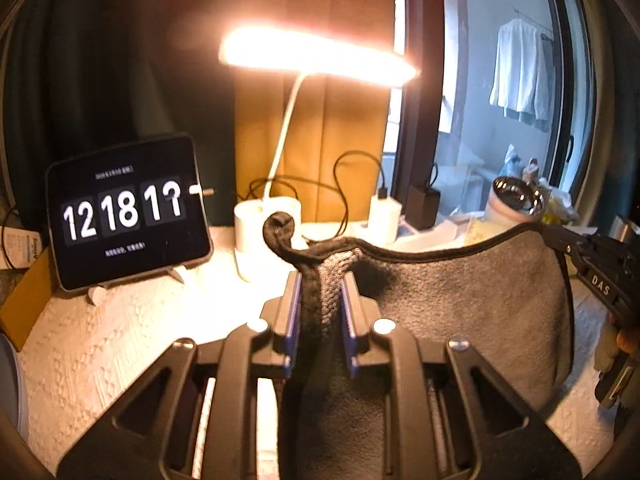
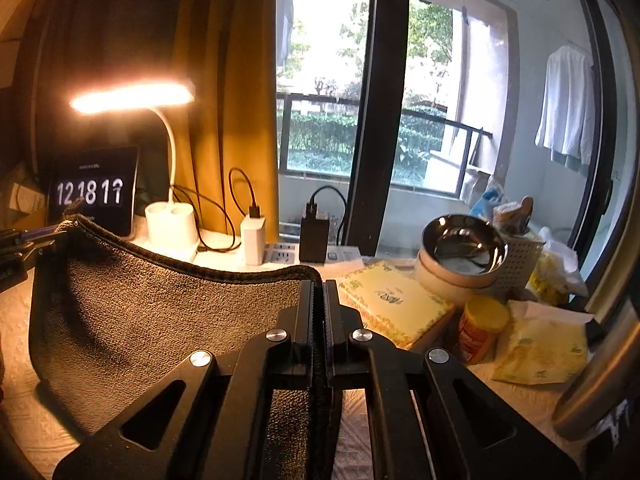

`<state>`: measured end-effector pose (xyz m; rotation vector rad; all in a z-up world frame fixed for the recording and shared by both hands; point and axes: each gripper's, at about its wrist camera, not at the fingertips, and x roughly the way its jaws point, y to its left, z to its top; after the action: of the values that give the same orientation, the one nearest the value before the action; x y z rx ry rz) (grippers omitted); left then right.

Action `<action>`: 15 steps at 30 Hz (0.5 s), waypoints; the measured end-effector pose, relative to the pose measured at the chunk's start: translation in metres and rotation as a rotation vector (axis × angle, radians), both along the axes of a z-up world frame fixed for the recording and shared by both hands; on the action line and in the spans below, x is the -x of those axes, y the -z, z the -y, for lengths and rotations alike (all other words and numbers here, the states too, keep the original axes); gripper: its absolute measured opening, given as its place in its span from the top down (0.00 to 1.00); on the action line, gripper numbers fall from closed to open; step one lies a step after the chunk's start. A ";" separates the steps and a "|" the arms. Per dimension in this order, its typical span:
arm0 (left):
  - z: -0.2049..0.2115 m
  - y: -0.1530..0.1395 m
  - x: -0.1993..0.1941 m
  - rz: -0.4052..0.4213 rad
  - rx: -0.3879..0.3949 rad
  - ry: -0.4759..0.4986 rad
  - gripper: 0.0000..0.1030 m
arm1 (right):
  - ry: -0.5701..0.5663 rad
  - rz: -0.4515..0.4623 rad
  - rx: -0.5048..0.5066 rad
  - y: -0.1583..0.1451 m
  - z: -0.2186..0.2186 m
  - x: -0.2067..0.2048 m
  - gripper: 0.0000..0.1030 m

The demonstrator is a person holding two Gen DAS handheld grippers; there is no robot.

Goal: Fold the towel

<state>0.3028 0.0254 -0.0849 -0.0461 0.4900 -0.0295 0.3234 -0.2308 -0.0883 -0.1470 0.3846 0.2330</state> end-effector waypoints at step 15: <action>-0.006 0.052 -0.042 -0.149 0.009 -0.034 0.80 | 0.011 -0.157 0.033 0.049 -0.011 -0.043 0.95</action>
<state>0.3449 0.0314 -0.1370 -0.0656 0.6378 0.0052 0.3665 -0.2202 -0.1375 -0.1598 0.5449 0.2281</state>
